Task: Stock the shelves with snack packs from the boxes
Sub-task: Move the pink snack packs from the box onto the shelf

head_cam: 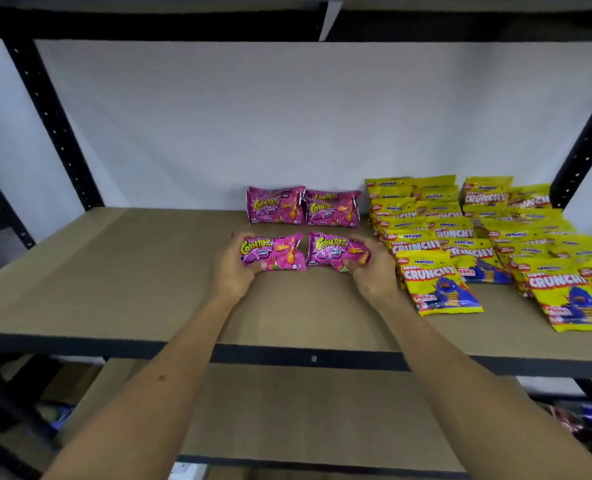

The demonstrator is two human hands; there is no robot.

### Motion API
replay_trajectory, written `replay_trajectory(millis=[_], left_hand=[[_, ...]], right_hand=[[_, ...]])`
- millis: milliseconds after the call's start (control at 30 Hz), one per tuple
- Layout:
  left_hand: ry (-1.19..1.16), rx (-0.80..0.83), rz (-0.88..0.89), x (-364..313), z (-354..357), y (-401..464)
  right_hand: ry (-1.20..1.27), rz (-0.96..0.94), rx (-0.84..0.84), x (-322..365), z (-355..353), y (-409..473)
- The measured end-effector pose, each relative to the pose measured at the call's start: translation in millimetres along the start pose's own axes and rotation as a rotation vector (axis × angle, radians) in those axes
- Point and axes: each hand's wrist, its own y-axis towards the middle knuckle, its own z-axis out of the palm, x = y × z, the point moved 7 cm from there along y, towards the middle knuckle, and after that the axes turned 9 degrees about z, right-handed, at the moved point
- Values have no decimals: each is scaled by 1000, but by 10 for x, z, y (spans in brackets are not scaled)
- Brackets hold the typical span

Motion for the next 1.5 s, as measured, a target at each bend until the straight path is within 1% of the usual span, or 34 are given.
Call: replay_trajectory(millis=[100, 300, 467, 700, 833, 933, 1100, 1167, 1233, 1333, 1400, 1500], left_hand=[[87, -22, 51, 20, 47, 312], [95, -37, 102, 158, 259, 928], [159, -57, 126, 432, 380, 1358], [242, -46, 183, 573, 460, 1803], [248, -38, 178, 615, 547, 1851], [213, -28, 174, 585, 590, 1836], [227, -105, 198, 400, 543, 1859], [211, -118, 198, 381, 565, 1767], [234, -96, 152, 425, 588, 1672], [371, -45, 128, 436, 586, 1574], [434, 36, 121, 391, 623, 1508], [520, 138, 158, 216, 666, 1379]], right_hand=[[-29, -48, -51, 27, 96, 297], [21, -62, -110, 81, 121, 880], [-89, -45, -167, -20, 254, 1377], [-191, -60, -175, 12, 465, 1676], [-216, -60, -163, -19, 492, 1756], [-208, -88, -195, -32, 437, 1754], [-220, -131, -244, 12, 317, 1834], [-242, -179, -293, 56, 275, 1835], [-274, -290, -357, 150, 276, 1798], [-367, -425, -388, 305, 353, 1756], [-432, -451, -394, 351, 359, 1711], [-551, -389, -375, 292, 312, 1582]])
